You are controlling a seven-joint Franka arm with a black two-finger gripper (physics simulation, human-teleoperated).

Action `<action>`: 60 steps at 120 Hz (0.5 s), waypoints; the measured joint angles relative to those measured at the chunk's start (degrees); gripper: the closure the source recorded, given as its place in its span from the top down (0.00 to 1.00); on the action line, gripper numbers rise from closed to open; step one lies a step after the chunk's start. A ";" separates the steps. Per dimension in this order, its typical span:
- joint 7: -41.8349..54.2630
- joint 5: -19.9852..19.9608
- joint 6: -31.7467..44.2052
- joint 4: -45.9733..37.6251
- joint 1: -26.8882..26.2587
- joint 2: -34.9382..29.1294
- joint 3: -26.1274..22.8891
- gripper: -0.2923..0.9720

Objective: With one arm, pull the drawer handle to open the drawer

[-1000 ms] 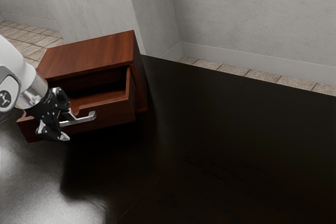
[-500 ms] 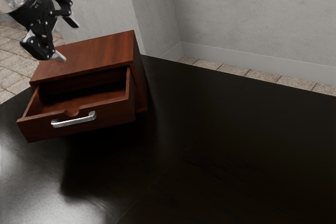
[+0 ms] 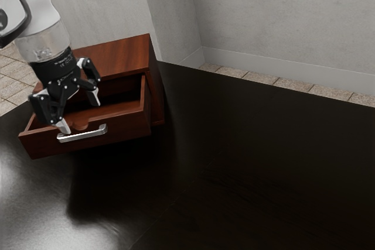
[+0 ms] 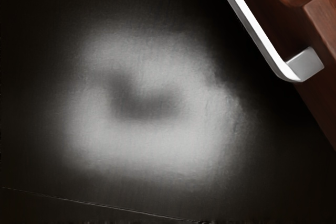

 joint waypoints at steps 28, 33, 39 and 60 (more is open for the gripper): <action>1.28 0.06 -0.60 -0.59 1.39 -0.23 -5.25 0.77; 1.47 0.07 -0.61 -0.66 1.66 -0.22 -5.33 0.77; 1.69 0.10 -0.62 -0.79 1.75 -0.21 -5.36 0.77; 2.30 0.17 -0.63 -1.50 1.92 -0.28 -5.11 0.77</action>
